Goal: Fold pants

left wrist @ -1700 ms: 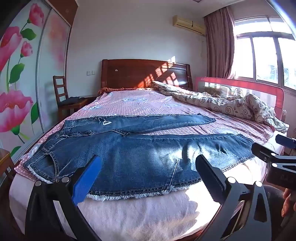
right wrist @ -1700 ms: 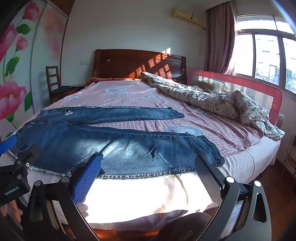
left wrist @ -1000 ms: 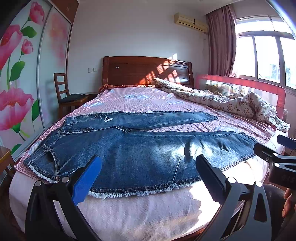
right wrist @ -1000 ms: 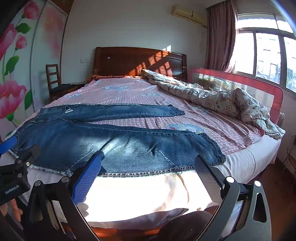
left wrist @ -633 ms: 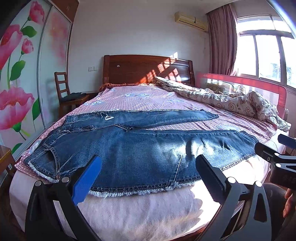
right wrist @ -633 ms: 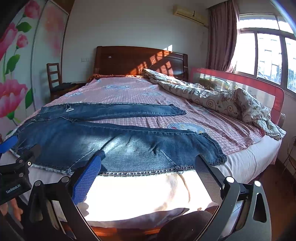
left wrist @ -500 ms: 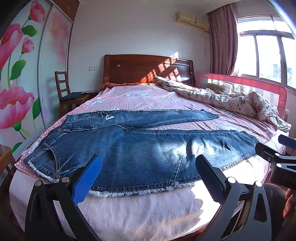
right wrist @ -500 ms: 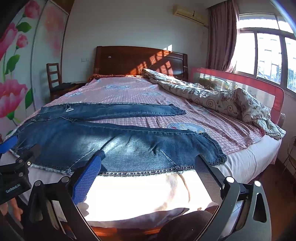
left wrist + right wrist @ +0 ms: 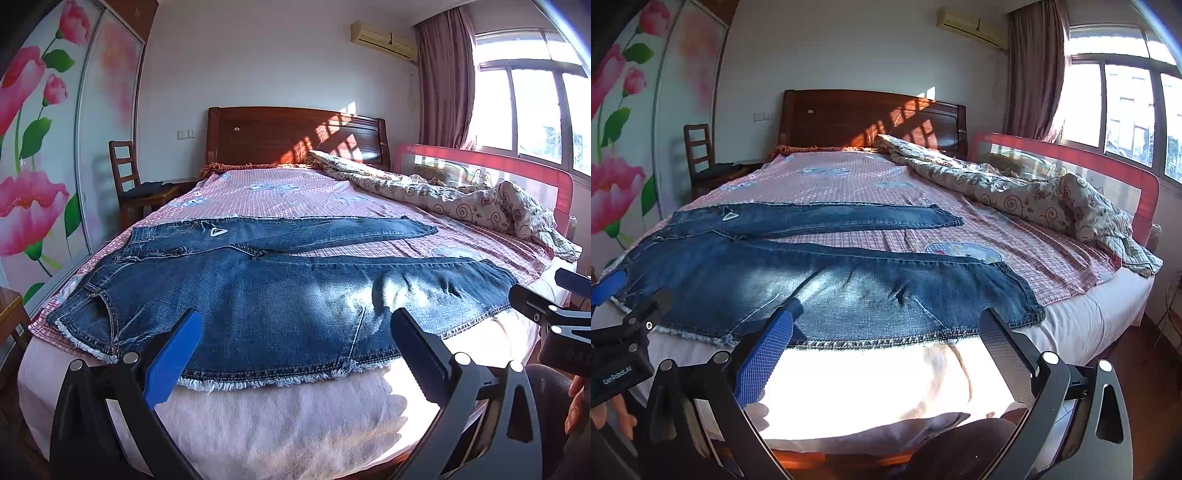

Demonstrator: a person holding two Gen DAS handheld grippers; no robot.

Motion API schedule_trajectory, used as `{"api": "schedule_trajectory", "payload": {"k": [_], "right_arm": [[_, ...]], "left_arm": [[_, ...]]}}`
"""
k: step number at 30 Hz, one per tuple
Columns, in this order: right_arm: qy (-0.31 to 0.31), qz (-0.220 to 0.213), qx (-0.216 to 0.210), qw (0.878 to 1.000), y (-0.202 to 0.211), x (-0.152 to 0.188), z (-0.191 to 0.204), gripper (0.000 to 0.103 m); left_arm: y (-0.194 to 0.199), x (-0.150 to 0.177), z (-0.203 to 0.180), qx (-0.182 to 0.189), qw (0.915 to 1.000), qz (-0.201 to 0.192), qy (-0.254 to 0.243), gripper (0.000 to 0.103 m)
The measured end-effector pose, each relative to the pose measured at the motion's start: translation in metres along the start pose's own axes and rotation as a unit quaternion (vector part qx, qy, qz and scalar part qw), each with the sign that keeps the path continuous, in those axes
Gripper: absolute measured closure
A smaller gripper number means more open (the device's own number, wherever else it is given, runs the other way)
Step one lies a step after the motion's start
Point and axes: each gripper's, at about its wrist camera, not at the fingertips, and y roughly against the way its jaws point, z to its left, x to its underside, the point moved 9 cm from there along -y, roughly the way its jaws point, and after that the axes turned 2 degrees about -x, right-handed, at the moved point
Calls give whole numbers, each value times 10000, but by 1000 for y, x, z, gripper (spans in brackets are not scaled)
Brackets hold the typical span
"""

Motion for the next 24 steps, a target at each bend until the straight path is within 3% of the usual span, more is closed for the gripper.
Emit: {"api": "schedule_trajectory", "payload": {"k": [24], "right_arm": [[6,152,-100,9998,-8,4,4,3]], "left_arm": [[-3,2,-1,54,9999,78,126,2]]}}
